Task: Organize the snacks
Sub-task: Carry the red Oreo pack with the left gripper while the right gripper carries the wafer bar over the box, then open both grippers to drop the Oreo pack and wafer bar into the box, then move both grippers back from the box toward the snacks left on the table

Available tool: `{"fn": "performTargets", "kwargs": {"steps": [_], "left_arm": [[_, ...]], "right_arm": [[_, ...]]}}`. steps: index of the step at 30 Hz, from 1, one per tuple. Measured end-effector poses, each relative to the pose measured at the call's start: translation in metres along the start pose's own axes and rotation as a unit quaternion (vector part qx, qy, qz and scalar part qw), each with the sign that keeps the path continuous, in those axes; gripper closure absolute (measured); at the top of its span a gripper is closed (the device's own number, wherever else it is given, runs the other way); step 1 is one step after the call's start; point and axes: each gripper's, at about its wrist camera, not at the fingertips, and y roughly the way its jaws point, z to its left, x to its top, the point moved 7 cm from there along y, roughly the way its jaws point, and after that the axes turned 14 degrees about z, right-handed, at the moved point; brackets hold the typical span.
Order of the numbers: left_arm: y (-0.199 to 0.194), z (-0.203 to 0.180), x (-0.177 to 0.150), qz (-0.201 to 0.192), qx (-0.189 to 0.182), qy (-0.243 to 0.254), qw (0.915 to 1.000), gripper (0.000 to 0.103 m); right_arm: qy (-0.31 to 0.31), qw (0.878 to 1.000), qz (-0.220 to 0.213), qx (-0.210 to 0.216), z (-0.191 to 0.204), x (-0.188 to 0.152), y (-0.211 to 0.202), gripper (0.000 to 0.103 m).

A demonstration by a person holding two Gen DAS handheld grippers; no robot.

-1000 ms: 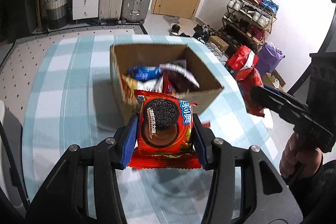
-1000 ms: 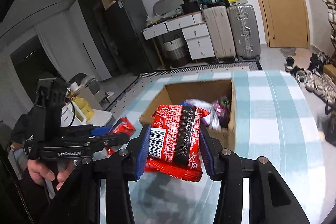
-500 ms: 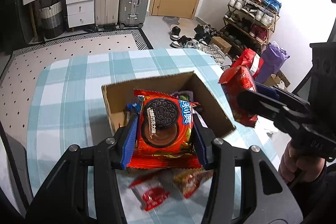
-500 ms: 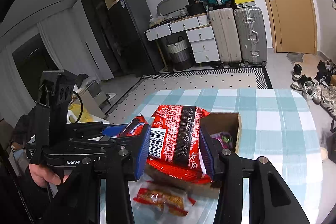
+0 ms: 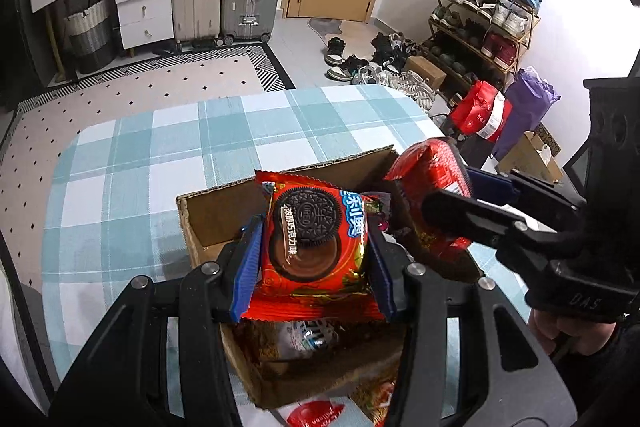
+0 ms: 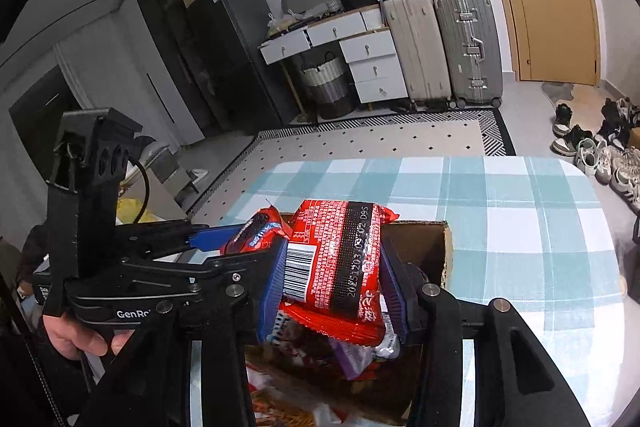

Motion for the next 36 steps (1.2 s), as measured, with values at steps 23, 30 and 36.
{"fn": "performTargets", "kwargs": {"steps": [23, 30, 36], "left_arm": [[-0.027, -0.009, -0.018, -0.029, 0.023, 0.006, 0.9993, 0.029], [-0.062, -0.017, -0.037, -0.054, 0.041, 0.002, 0.9977, 0.022], [-0.086, -0.021, -0.059, -0.066, 0.056, -0.005, 0.9963, 0.018]], "right_arm": [[-0.005, 0.999, -0.025, -0.025, -0.015, -0.013, -0.02, 0.029], [-0.026, 0.998, -0.046, -0.026, 0.012, -0.025, -0.053, 0.023], [-0.037, 0.997, -0.063, -0.028, 0.034, -0.038, -0.078, 0.018]]}}
